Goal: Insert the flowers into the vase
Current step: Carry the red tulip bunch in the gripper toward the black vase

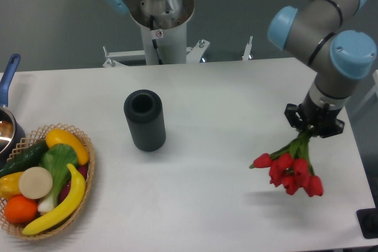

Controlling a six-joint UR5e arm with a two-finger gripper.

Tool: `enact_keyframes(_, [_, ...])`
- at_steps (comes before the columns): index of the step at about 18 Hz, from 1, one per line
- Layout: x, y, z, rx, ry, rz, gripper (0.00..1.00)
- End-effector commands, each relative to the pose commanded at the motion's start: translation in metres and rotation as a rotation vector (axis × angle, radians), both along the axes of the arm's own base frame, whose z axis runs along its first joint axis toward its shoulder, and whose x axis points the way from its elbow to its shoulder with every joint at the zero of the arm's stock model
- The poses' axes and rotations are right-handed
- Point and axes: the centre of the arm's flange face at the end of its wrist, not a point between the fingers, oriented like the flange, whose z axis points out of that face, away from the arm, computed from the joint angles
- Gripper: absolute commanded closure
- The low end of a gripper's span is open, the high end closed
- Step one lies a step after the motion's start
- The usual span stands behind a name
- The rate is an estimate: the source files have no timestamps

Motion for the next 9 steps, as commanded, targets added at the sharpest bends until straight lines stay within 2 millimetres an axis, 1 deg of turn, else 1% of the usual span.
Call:
enact_keyframes(2, [0.001, 0.002, 0.002, 0.01, -0.001, -0.003, 1.0])
enact_keyframes(5, [0.008, 0.006, 0.016, 0.045, 0.005, 0.019, 1.0])
enact_keyframes(7, [0.01, 0.011, 0.019, 0.067, 0.003, 0.041, 1.0])
enact_keyframes(8, [0.014, 0.014, 0.026, 0.091, 0.004, 0.038, 1.0])
enact_keyframes(9, [0.021, 0.018, 0.038, 0.13, 0.004, 0.031, 1.0])
